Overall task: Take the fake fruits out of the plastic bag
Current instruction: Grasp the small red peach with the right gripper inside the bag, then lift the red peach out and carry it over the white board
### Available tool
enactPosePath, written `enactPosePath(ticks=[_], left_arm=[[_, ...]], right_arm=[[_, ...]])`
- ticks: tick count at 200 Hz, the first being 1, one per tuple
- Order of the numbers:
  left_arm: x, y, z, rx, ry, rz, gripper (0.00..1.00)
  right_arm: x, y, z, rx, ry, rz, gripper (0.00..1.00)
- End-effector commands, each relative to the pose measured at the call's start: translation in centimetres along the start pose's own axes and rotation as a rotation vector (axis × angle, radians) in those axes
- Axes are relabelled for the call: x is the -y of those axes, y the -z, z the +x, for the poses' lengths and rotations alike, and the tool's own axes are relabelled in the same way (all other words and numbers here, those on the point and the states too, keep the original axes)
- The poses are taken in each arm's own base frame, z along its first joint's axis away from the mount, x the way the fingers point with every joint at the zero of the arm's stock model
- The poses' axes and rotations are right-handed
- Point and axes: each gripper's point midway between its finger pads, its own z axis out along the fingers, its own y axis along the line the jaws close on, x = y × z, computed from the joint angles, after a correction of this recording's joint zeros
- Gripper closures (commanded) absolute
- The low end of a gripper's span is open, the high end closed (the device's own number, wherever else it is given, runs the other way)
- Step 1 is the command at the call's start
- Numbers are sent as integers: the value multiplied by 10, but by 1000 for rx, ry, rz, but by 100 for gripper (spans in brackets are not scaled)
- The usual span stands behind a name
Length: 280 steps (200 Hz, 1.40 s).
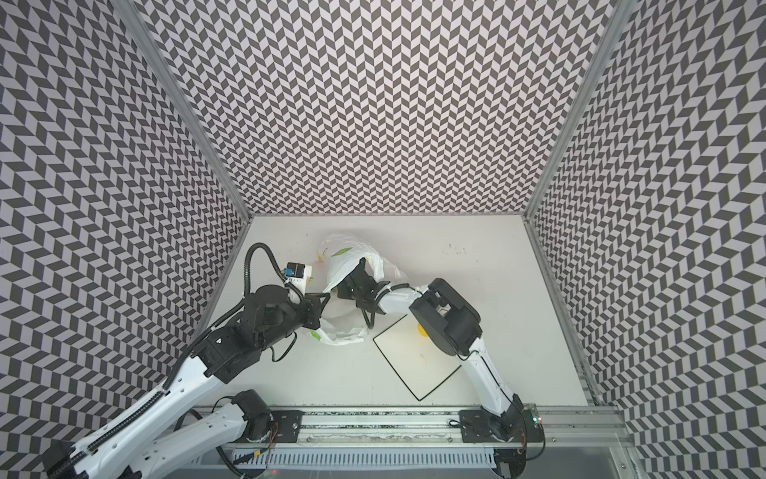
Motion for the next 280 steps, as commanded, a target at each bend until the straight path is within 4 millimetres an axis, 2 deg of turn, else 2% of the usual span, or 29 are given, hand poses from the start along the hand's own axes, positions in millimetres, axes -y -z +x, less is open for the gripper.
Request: enactPosePath(ticks=[1, 28, 52, 132, 178, 208, 226, 249, 280], left_arm=[[0, 0, -8, 43, 20, -3, 100], [-1, -2, -8, 47, 25, -9, 100], [-5, -3, -10, 66, 30, -34, 100], [-5, -8, -31, 156, 75, -47, 100], [-3, -15, -31, 141, 75, -43, 100], [-3, -17, -28, 126, 75, -48, 100], [-4, -19, -27, 118, 72, -52, 100], [-3, -18, -29, 118, 69, -53, 100], [-2, -18, -28, 114, 63, -50, 100]], right_arm=[[-19, 22, -14, 34, 49, -50, 72], [-39, 50, -25, 79, 100, -129, 76], [-49, 74, -23, 101, 184, -199, 76], [-56, 140, 18, 56, 516, -396, 76], [-54, 182, 31, 94, 782, -440, 74], [-55, 208, 37, 104, 893, -475, 74], [-54, 223, 35, 104, 914, -469, 74], [-54, 254, 27, 123, 884, -452, 73], [-25, 284, 26, 80, 723, -338, 73]])
